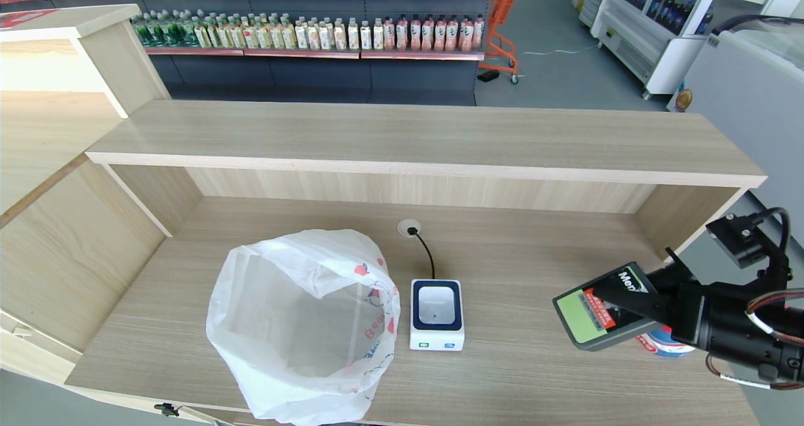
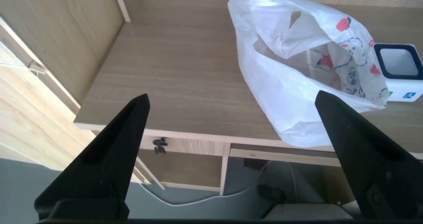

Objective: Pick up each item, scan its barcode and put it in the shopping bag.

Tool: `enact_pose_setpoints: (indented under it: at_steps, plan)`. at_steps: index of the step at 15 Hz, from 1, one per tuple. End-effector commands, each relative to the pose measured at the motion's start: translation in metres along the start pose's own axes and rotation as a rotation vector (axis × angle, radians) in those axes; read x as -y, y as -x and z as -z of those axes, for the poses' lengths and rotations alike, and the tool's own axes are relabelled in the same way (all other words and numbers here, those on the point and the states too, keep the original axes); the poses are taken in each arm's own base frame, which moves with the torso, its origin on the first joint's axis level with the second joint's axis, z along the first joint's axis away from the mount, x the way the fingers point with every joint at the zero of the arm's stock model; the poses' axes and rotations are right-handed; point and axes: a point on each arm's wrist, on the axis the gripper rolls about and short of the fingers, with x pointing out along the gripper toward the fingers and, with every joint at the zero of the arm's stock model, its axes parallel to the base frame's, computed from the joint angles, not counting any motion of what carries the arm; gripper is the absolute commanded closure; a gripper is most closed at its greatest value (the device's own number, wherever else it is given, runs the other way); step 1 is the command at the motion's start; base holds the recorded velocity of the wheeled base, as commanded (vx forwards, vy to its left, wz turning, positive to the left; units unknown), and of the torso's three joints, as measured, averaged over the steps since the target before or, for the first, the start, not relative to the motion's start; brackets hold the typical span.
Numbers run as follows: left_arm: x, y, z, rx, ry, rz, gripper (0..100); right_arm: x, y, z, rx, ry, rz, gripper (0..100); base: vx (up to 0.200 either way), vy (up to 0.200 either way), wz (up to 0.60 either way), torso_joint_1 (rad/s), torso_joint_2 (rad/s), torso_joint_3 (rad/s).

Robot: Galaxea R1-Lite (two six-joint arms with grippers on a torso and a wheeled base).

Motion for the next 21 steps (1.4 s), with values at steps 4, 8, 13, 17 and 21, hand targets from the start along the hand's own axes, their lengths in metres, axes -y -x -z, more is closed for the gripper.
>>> enact_pose_setpoints:
  at_steps: [4,8,13,17,21]
  plan:
    - [0.0,0.0,0.0,0.0,0.008,-0.002,0,-0.004,-0.001,0.0,-0.006,0.009,-0.018,100,0.0,0.15,0.0,-0.002,0.0,0.002]
    - [0.0,0.0,0.0,0.0,0.006,-0.002,0,-0.001,-0.007,0.002,-0.03,0.007,-0.009,100,0.0,0.2,0.0,0.006,0.0,-0.002]
    - [0.0,0.0,0.0,0.0,0.003,-0.002,0,0.025,-0.048,0.008,-0.087,0.129,0.197,100,0.0,0.2,0.0,0.001,0.0,0.0]
    - [0.0,0.0,0.0,0.0,0.002,-0.002,0,0.034,-0.073,0.017,-0.116,0.14,0.182,100,0.0,0.0,0.0,0.0,0.0,0.0]
    - [0.0,0.0,0.0,0.0,0.002,-0.002,0,0.043,-0.099,0.029,-0.142,0.15,0.168,100,0.0,0.0,0.0,0.0,0.0,0.0]
